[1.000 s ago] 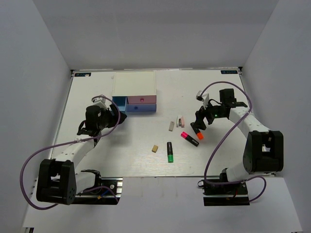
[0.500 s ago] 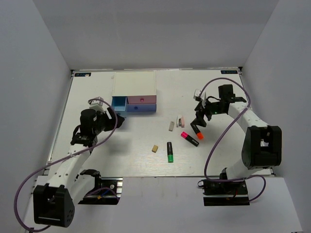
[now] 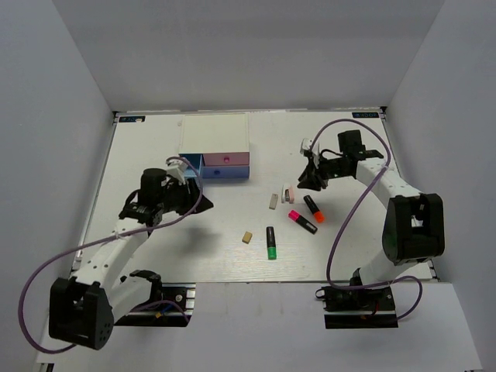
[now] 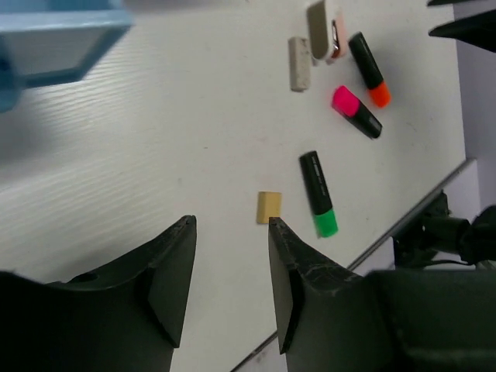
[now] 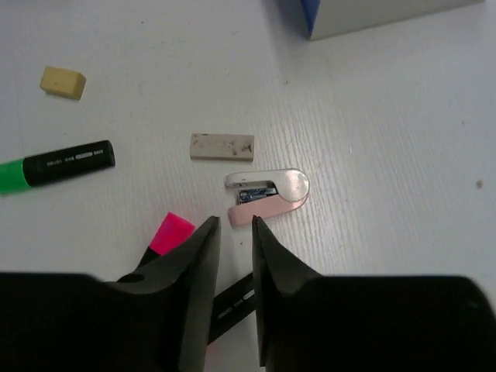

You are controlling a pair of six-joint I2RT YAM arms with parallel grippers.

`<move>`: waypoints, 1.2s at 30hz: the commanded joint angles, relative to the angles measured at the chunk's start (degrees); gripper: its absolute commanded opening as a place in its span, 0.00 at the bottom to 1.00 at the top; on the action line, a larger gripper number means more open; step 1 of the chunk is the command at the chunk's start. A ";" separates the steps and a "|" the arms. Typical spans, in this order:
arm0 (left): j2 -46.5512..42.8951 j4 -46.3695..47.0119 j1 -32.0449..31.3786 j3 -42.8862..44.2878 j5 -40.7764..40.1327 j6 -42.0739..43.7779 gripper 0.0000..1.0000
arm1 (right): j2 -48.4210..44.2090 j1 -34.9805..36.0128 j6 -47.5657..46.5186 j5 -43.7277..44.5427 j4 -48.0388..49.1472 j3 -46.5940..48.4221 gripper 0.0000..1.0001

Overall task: Sort the stationery into containers
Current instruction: Pick up the stationery from the center of the board.

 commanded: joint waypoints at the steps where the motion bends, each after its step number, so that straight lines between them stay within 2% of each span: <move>1: 5.02 -0.67 -3.99 4.91 3.44 1.34 0.53 | -0.14 0.89 14.03 4.21 4.83 2.30 0.39; 5: 13.87 -0.67 -11.46 10.35 -0.16 1.34 0.56 | -1.19 1.15 19.23 8.69 5.71 2.83 0.74; 6: 15.48 -1.54 -14.78 11.41 -2.17 1.34 0.56 | -1.37 1.07 19.59 9.48 6.06 2.57 0.90; 11: 22.69 -3.57 -23.59 14.84 -9.55 1.86 0.66 | -5.49 0.80 22.74 12.91 11.07 -1.91 0.90; 12: 24.79 -3.57 -26.39 14.85 -10.61 1.86 0.71 | -6.29 0.54 23.37 14.83 12.56 -3.92 0.90; 18: 30.69 -4.19 -33.53 17.66 -18.53 1.86 0.73 | -6.29 0.10 24.95 13.98 11.34 -4.90 0.90; 22: 34.38 -4.72 -37.57 19.50 -22.13 1.34 0.75 | -6.65 0.01 26.18 13.80 12.31 -5.17 0.78; 24: 36.05 -5.77 -38.63 20.91 -24.24 1.34 0.75 | -6.91 0.01 26.27 13.80 12.13 -5.52 0.76; 30: 39.13 -9.90 -42.14 22.94 -31.27 -0.25 0.68 | -7.78 -0.16 26.18 14.06 12.48 -6.13 0.76; 36: 40.45 -11.75 -43.91 24.07 -35.23 -0.77 0.50 | -8.40 -0.52 26.80 13.89 13.80 -7.27 0.76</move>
